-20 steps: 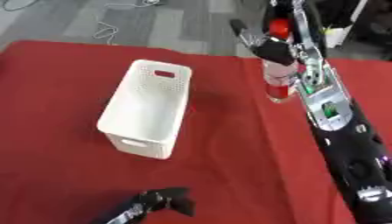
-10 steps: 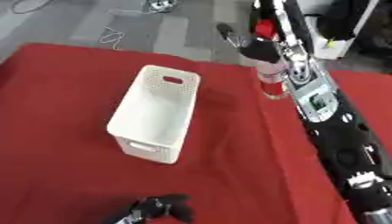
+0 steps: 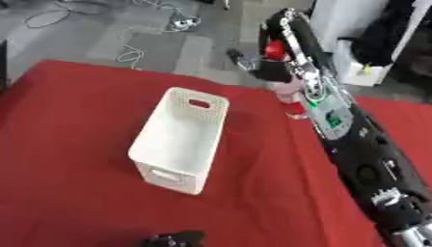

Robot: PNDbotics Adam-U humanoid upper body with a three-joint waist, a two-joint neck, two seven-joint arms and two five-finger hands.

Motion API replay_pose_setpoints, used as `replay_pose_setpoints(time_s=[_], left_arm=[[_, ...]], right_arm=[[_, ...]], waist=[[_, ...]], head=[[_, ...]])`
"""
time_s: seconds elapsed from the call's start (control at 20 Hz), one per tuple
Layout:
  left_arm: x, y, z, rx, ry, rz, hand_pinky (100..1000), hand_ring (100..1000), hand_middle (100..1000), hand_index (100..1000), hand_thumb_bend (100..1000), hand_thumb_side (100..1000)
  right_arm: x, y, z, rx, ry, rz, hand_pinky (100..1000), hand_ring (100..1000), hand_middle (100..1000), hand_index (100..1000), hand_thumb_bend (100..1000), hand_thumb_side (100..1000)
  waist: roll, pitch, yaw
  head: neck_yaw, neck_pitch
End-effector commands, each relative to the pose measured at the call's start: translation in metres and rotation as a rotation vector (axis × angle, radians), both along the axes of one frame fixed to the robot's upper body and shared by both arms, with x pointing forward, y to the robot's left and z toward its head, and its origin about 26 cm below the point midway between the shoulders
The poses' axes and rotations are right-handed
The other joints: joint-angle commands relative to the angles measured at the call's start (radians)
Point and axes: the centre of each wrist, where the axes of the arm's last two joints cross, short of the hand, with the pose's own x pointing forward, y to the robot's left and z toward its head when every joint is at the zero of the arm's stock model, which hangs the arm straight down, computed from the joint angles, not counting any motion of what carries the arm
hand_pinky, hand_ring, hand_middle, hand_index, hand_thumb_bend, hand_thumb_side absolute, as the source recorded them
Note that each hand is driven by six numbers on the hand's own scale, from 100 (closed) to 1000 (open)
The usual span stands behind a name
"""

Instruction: Pick up objects on the table and place them in the box.

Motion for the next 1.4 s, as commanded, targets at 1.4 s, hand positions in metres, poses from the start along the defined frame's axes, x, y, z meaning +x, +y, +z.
replay_pose_setpoints(time_s=[1.4], left_arm=[[0.01,-0.001,0.006,0.088,-0.091,-0.178,760,830,688,982,100,793]], right_arm=[[0.013,0.017,0.022,-0.039,-0.043,-0.126,100,100,100,110,353,100]], waist=[[-0.079,-0.057,0.115]], head=[[-0.018,-0.06]])
